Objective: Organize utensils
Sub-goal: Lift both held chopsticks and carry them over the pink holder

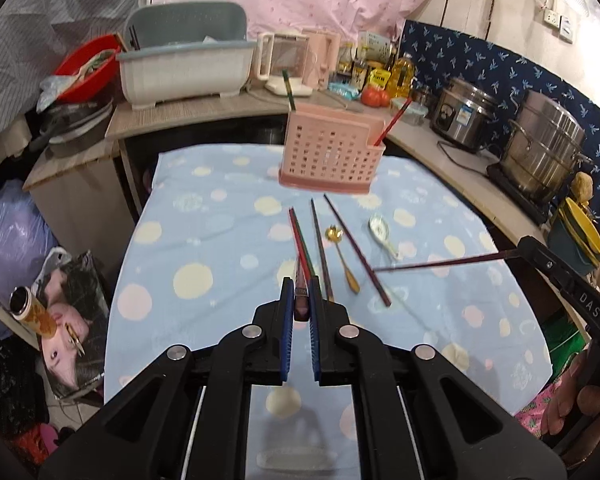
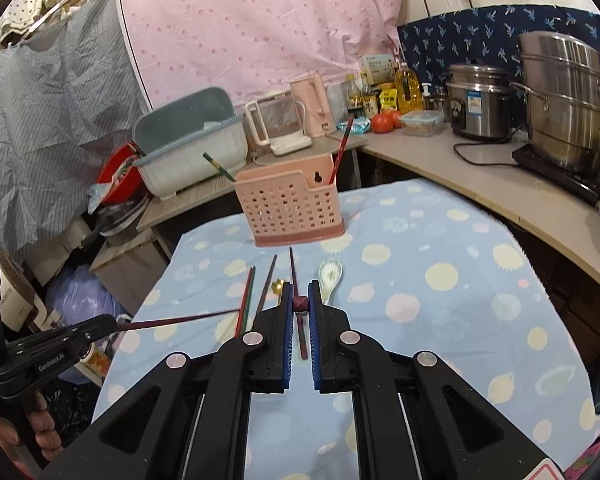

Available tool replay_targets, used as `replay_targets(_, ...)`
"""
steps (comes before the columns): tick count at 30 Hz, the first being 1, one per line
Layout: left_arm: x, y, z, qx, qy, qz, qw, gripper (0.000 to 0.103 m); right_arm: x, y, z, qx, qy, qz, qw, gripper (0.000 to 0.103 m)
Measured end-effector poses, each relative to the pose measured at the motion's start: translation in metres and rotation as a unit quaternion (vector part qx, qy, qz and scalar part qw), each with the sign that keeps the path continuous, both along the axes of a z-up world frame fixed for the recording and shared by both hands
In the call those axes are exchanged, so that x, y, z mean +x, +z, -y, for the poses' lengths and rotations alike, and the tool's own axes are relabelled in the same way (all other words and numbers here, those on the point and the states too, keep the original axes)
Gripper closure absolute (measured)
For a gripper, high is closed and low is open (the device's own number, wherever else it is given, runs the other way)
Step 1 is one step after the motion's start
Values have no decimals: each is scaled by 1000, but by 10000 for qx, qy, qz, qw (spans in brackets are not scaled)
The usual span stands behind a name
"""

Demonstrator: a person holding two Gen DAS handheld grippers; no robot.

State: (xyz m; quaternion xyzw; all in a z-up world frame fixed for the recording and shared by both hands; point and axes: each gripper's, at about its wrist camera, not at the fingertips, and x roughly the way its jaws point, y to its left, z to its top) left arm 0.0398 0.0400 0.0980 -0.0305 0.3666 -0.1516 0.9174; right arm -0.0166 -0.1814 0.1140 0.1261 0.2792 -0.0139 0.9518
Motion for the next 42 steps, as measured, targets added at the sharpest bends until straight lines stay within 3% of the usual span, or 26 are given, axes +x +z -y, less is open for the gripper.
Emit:
replay_targets(14,34,51,10,-58,78,616,9981,96,17,33,11,-72,-60,333,9994,96)
replay_targets(24,70,90,28,-139,-11,1017,9947,96,54,65,28,-5,-87,605,9981,96)
replay_targets(32,104,138,48,-277,-11,1539,9877,96,100,103,41,-38,-210,972,9950,96)
replay_targets(42,174,193,73,-548,116,2099,9761,96,183,146,46,21,-322,1358,9902,96)
